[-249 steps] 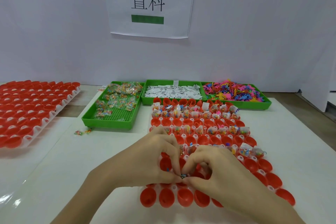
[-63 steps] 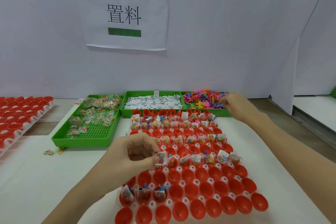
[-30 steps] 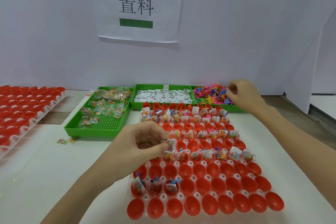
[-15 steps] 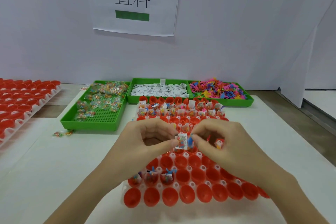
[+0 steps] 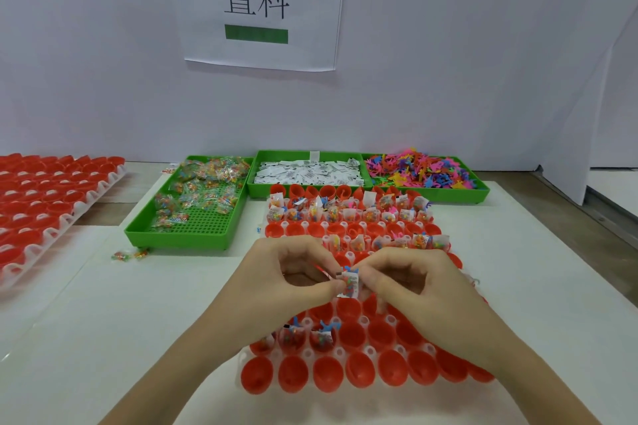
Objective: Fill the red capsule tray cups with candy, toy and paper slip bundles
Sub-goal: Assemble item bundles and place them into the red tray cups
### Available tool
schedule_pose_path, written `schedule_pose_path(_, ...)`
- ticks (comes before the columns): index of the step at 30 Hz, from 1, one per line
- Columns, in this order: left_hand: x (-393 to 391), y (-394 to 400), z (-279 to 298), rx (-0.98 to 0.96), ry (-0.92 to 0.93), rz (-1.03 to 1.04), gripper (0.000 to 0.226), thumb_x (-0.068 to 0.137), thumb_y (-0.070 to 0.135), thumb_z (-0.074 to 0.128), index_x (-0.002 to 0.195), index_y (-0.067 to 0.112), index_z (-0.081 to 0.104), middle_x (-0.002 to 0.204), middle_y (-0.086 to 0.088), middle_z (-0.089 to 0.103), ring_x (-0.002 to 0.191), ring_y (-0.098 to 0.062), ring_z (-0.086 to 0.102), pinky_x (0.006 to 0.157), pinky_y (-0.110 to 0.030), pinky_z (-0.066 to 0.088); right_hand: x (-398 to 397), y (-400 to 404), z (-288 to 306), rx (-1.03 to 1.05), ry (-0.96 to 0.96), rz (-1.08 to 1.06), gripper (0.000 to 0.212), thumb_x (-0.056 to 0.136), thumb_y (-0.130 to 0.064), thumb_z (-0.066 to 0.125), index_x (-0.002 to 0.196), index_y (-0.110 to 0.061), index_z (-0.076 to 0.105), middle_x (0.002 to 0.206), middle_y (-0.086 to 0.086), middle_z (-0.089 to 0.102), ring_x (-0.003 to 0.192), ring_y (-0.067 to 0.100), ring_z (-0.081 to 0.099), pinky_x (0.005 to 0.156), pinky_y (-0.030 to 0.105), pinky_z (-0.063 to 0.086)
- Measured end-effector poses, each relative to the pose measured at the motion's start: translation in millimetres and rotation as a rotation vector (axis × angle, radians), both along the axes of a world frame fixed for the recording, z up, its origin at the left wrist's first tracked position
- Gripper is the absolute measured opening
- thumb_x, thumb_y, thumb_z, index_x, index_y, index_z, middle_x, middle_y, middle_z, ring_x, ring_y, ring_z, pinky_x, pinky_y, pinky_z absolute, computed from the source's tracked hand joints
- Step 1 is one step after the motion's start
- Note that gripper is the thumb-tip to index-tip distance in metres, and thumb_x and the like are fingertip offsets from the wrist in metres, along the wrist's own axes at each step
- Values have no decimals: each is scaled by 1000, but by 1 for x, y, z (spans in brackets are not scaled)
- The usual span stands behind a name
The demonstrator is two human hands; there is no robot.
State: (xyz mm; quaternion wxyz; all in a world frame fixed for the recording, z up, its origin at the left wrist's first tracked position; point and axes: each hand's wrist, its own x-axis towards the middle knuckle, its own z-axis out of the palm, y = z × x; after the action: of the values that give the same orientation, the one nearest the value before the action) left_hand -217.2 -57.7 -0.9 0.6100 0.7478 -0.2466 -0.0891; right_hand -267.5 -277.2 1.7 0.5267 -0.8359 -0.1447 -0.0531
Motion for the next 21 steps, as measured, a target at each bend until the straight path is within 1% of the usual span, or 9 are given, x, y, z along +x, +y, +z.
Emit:
schedule_pose_path(2, 1, 0, -1, 2, -28, -33, 16, 78, 11, 88, 85, 17, 76, 85, -9, 78, 79, -24, 76, 75, -29, 61, -2, -2, 2, -3, 43, 49, 7, 93, -24, 74, 97, -28, 78, 91, -3, 76, 86, 14, 73, 78, 26, 59)
schedule_pose_path(3, 1, 1, -1, 13, -57, -57, 17, 77, 11, 89, 86, 17, 75, 86, -8, 78, 79, -23, 76, 73, -28, 61, -3, -3, 3, -16, 53, 58, 8, 91, -22, 76, 97, -28, 78, 92, -4, 76, 87, 14, 73, 78, 26, 59)
schedule_pose_path(6, -1, 1, -2, 101, -179, -101, 17, 78, 14, 89, 84, 20, 74, 85, 0, 76, 73, -15, 72, 69, -26, 58, -5, -6, 3, -59, 94, 62, 11, 89, -22, 78, 96, -29, 79, 92, -4, 77, 86, 13, 74, 78, 27, 60)
schedule_pose_path(8, -2, 2, -2, 208, -264, -94, 16, 77, 21, 90, 80, 24, 74, 82, 7, 74, 69, -9, 66, 64, -22, 53, -6, -6, 1, -87, 124, 58, 15, 88, -20, 80, 98, -30, 78, 91, -4, 77, 84, 13, 74, 77, 26, 60)
schedule_pose_path(9, -2, 2, -1, 247, -281, -94, 16, 76, 25, 90, 79, 26, 74, 81, 9, 74, 68, -8, 63, 62, -25, 53, -6, -6, 1, -104, 135, 58, 16, 87, -20, 81, 98, -30, 77, 90, -5, 77, 83, 12, 74, 75, 24, 59)
schedule_pose_path(11, -3, 4, 0, 285, -290, -107, 17, 75, 30, 91, 78, 26, 75, 82, 9, 73, 70, -11, 62, 63, -31, 52, -7, -5, 1, -127, 159, 72, 14, 85, -19, 82, 95, -27, 77, 88, -4, 77, 79, 12, 73, 70, 20, 56)
schedule_pose_path(13, -4, 5, 1, 305, -308, -127, 17, 74, 33, 90, 78, 26, 75, 82, 10, 73, 72, -14, 62, 63, -30, 50, -7, -4, 2, -166, 169, 90, 12, 85, -19, 82, 92, -26, 77, 86, -4, 78, 76, 11, 73, 67, 20, 54)
schedule_pose_path(16, -6, 4, 1, 319, -316, -139, 17, 74, 35, 89, 79, 28, 75, 81, 11, 72, 70, -19, 59, 62, -34, 48, -9, -4, 3, -228, 148, 102, 13, 85, -19, 81, 89, -29, 75, 84, -9, 77, 77, 8, 73, 66, 16, 53)
schedule_pose_path(21, -8, 3, 1, 376, -356, -132, 16, 73, 38, 89, 79, 30, 76, 77, 16, 67, 81, -14, 59, 69, -25, 47, -11, -5, 2, -303, 81, 91, 10, 83, -26, 82, 85, -33, 75, 80, -17, 71, 70, 5, 66, 59, 10, 44)
